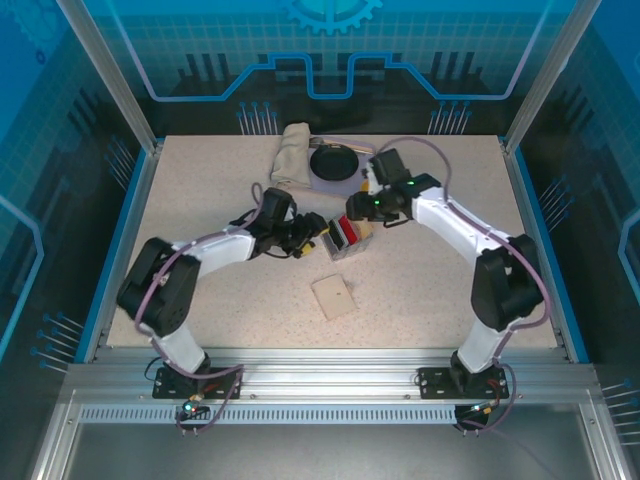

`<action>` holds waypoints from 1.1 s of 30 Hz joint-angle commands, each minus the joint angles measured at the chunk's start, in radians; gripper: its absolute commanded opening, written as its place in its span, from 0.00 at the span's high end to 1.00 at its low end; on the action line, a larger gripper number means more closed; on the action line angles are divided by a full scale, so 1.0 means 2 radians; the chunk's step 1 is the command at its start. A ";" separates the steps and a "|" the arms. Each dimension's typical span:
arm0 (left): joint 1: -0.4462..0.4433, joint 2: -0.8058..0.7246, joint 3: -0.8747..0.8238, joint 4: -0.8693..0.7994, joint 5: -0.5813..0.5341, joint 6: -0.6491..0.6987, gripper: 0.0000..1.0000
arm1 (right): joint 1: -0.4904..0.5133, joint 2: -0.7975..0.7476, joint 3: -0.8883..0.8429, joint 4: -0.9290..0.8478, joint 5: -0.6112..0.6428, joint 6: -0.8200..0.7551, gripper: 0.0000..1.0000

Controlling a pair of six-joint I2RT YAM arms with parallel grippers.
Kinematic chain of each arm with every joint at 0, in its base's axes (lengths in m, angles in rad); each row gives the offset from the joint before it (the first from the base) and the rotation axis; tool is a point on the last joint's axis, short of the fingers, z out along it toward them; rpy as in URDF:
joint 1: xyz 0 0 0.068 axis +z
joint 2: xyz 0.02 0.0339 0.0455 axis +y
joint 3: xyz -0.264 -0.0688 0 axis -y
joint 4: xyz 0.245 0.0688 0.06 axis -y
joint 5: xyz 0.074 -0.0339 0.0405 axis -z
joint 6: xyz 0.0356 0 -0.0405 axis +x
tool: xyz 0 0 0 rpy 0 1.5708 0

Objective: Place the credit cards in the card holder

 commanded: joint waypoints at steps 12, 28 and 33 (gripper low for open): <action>0.020 0.036 0.044 -0.038 0.013 0.050 0.49 | -0.006 0.083 0.093 -0.099 0.109 -0.080 0.41; -0.011 0.147 0.141 -0.100 0.021 0.057 0.60 | -0.015 0.092 0.087 -0.099 0.081 -0.083 0.39; -0.017 0.169 0.151 -0.099 0.025 0.058 0.57 | -0.015 0.095 0.081 -0.101 0.077 -0.081 0.39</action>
